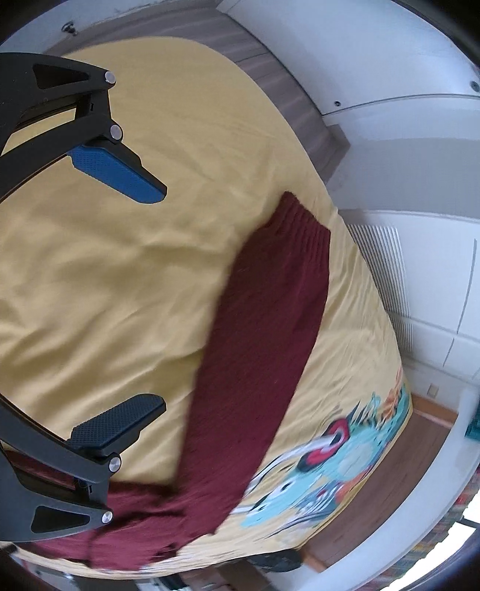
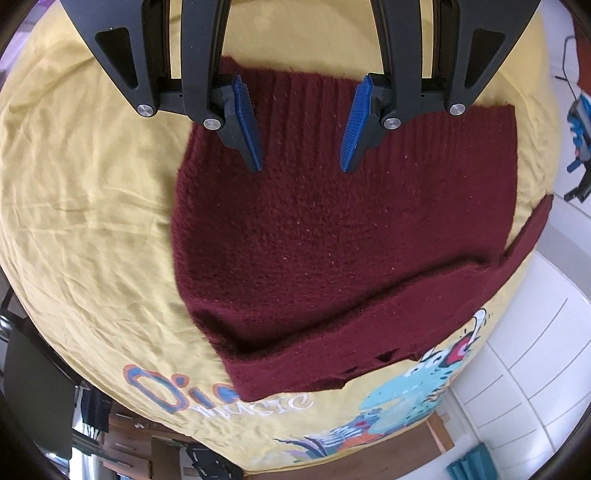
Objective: Fold small clothes
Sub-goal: 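Reach the left gripper to the other sleeve cuff and close on it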
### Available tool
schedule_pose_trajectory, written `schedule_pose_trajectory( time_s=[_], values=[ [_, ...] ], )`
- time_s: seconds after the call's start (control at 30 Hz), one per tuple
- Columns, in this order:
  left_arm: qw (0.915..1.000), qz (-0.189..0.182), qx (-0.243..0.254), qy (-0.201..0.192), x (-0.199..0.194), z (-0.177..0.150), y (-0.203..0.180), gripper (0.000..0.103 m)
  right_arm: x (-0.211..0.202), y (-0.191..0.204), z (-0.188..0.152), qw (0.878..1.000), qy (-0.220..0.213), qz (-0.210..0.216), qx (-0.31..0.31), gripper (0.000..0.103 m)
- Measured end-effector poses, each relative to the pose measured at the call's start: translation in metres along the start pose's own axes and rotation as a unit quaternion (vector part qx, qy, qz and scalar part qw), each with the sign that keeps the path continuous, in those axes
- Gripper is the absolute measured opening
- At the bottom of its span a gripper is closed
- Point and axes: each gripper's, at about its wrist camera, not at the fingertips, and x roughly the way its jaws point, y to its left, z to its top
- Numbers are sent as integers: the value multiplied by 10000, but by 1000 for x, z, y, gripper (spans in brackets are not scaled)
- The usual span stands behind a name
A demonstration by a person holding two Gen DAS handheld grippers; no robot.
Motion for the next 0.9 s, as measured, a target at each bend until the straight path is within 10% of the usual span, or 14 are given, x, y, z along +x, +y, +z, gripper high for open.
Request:
schedule_pose_trajectory(
  time_s=[0.3,0.9],
  values=[
    [9943,-405,-949,258,55,46,46,96,20,16,11,9998,119,5,-160,45],
    [9556,-1601,-2471,137,99,76,113,58,27,0,16,9996,171,-206,-4,45]
  ],
)
